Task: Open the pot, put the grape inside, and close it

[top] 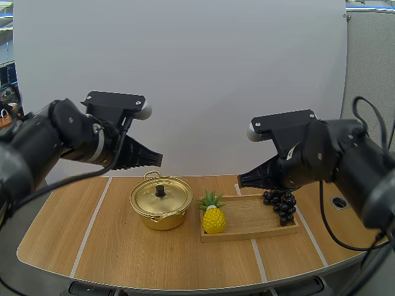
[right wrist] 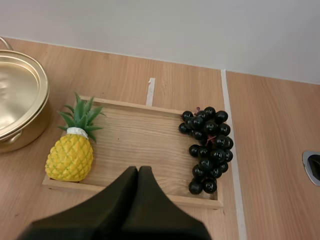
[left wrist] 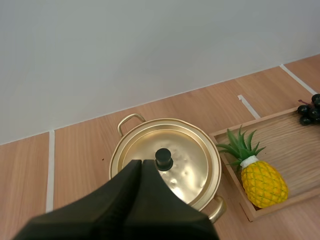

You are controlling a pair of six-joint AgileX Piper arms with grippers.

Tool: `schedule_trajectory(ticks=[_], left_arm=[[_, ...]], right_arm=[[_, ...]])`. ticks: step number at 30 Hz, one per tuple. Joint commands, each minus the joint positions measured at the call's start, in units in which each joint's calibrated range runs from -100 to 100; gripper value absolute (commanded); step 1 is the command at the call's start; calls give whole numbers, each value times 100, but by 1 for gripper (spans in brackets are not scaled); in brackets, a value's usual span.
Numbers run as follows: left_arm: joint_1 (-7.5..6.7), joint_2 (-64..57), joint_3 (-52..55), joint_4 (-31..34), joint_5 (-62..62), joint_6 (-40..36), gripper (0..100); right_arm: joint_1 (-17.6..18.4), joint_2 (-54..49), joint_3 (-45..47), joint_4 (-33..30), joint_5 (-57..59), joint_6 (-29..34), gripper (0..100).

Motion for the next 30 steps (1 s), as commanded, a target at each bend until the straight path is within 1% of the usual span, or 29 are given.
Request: schedule_trajectory(ticks=[1,2,3,5,6,7,8,9,10,12,13,14,19,20,23,25,26,27,28,30], left_arm=[[3,133,-71,-141,-103,28,19],[3,133,-71,-141,-103,28,31],[3,133,-71,-141,-103,28,41],[3,118,-71,-141,-103,28,70],[3,118,-71,-141,-87,28,82],[3,118,-71,-141,-72,28,99],[3,118,-71,-141,-20,86,100],[3,118,-71,-141,25,140,100],[3,118,-71,-155,97,208,100],[3,118,-71,-254,253,366,100],[3,118,-71,-306,303,415,100],[3,118,-71,-349,342,440,100],[3,118,-71,-357,346,501,100],[3,118,-71,-357,346,540,100],[3,130,-71,-413,419,960,100],[3,183,-71,-562,574,1394,100],[3,215,-71,-712,669,1666,100],[3,278,-71,-790,744,1781,100],[3,541,-86,-1127,827,2153,100],[3,833,-199,-1114,874,2180,100]], right_arm=[[-21,112,-76,0,17,23,0],[-21,112,-76,12,16,23,0],[-21,112,-76,23,16,23,0],[-21,112,-76,130,41,23,0],[-21,112,-76,198,61,23,0],[-21,112,-76,282,61,71,0],[-21,112,-76,350,61,152,9],[-21,112,-76,378,61,164,21],[-21,112,-76,390,61,164,35],[-21,112,-76,369,61,164,65],[-21,112,-76,326,61,131,84],[-21,112,-76,282,61,86,100],[-21,112,-76,282,96,103,100],[-21,112,-76,363,152,114,100],[-21,112,-76,388,296,114,100],[-21,112,-76,388,406,114,100],[-21,112,-76,388,425,114,100],[-21,112,-76,388,425,114,100],[-21,112,-76,388,425,114,100],[-21,112,-76,388,425,114,100]])
